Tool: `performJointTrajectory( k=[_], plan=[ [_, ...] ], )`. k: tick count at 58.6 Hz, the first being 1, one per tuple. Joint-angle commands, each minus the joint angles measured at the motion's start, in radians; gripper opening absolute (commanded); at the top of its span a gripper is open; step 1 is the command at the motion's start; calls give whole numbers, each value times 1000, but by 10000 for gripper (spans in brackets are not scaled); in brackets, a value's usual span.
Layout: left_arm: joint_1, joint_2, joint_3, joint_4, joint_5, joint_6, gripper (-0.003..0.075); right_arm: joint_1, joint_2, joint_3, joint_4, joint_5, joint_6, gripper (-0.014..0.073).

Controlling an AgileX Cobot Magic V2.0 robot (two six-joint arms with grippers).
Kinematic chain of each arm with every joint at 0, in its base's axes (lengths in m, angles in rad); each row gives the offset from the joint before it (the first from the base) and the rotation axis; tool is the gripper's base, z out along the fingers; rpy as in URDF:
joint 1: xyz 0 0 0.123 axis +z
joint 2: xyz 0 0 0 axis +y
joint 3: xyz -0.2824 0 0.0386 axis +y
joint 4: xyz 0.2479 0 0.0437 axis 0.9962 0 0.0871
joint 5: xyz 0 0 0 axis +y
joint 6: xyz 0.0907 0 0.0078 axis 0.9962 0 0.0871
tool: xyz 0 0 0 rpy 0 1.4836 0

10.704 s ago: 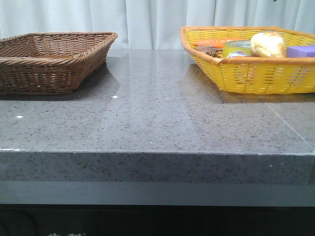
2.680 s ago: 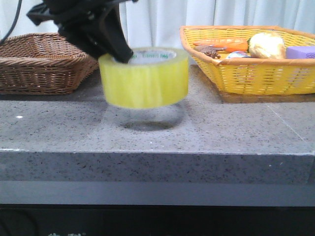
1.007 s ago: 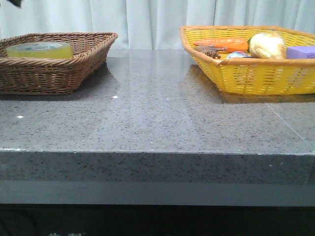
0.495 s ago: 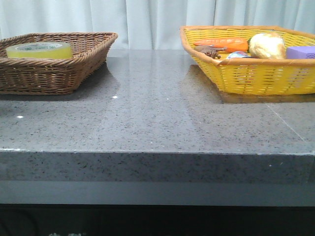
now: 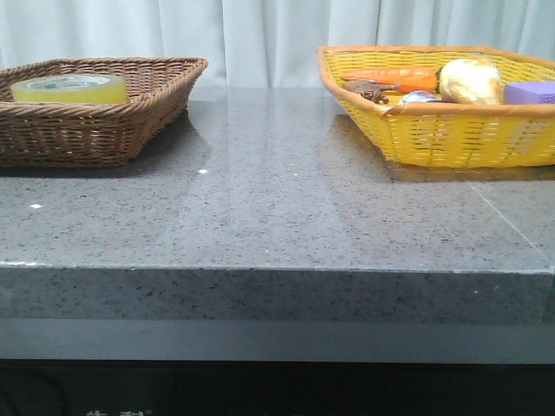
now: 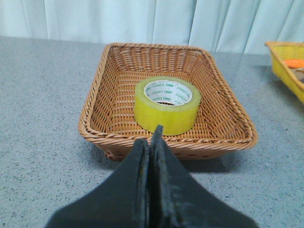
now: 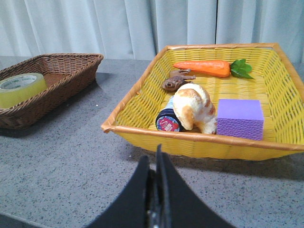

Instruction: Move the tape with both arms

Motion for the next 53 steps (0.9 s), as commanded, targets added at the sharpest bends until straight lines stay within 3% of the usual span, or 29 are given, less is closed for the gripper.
performJointTrajectory(
  k=[1,15,53],
  plan=[
    [-6,-90,15,-14,-66,1,-20,-5,6,-27,-13,-82,-5,-90],
    [-6,-229,61,-14,-35,1,-20,-5,6,-27,-13,-82,-5,-90],
    [-6,-246,85,3,-42,-14,-20,-5,6,-27,-13,-82,-5,-90]
  ],
)
